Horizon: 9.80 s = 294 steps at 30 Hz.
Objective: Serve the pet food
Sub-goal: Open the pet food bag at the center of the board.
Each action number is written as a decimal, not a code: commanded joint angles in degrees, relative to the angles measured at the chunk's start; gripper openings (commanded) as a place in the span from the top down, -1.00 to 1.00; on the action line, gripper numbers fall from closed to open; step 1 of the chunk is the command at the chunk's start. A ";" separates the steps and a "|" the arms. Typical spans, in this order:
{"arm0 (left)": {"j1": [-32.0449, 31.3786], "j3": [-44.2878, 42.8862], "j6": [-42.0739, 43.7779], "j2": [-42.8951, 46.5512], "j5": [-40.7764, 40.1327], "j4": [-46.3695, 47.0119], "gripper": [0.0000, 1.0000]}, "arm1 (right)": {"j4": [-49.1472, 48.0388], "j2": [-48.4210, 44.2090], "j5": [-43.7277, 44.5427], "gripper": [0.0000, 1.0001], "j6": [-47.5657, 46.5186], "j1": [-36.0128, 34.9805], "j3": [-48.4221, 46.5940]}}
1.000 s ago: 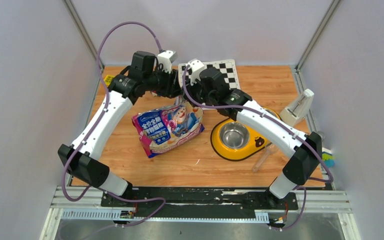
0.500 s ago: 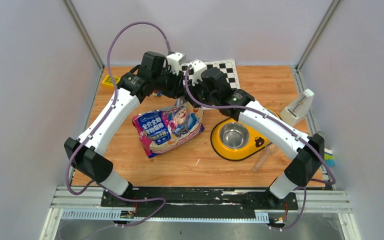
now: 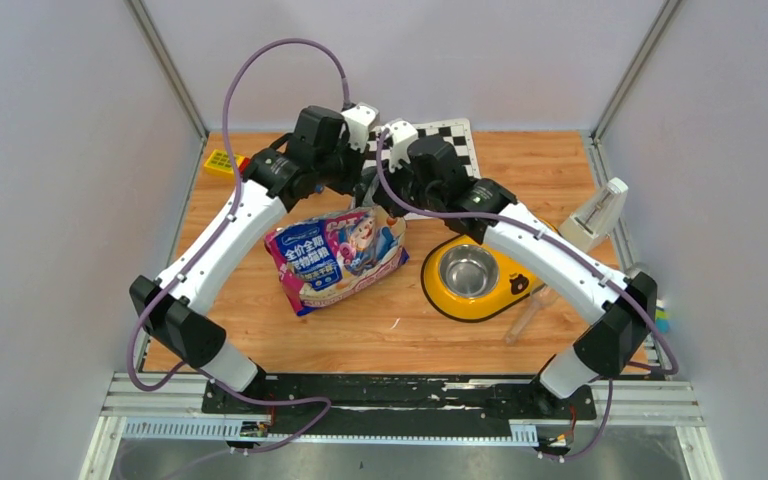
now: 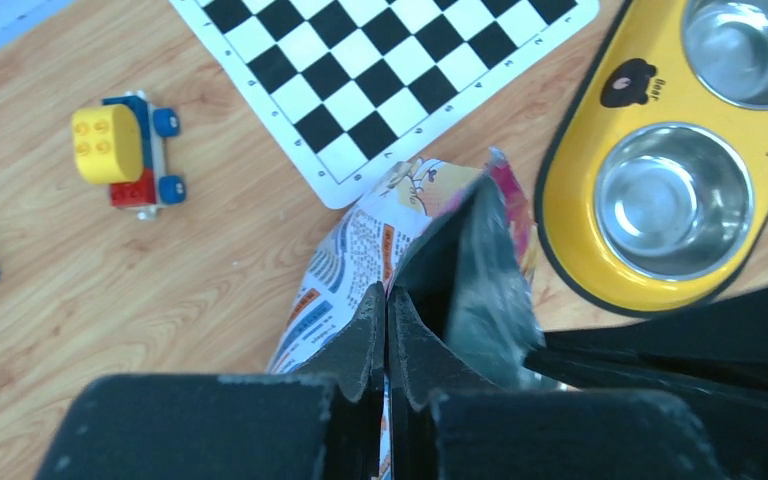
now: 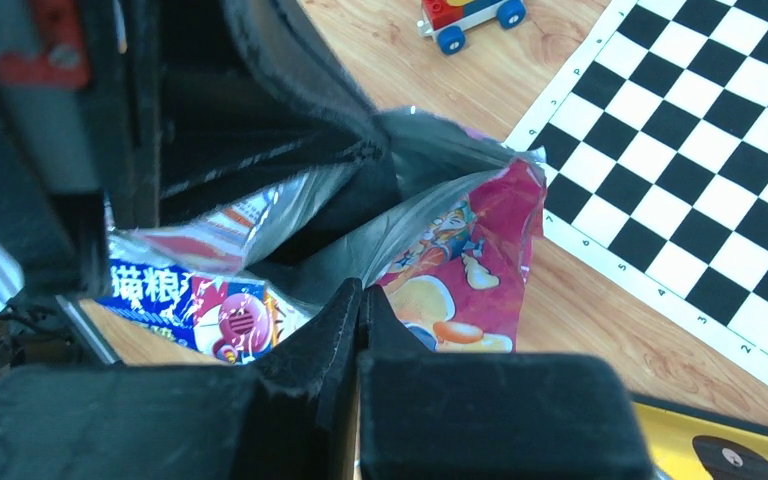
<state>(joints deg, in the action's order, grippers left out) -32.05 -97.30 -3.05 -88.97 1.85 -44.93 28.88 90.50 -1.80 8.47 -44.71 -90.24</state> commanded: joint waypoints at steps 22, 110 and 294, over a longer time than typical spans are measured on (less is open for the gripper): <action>0.21 -15.74 10.15 -2.03 2.69 -3.21 1.00 | -0.19 -12.28 -19.72 0.35 -35.79 2.78 3.99; 0.80 -20.91 11.49 -8.21 -7.50 -6.38 1.00 | 36.55 6.38 -18.07 1.00 -95.98 -8.17 -15.14; 6.21 -41.54 25.79 -19.48 -7.68 -40.00 -0.07 | 34.46 4.14 -15.88 0.49 -85.73 -8.85 -16.91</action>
<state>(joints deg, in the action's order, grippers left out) -25.54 -140.35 22.68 -108.44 -4.82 -87.11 64.53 94.02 -16.43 -76.82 -53.80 -107.15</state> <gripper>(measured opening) 0.644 0.338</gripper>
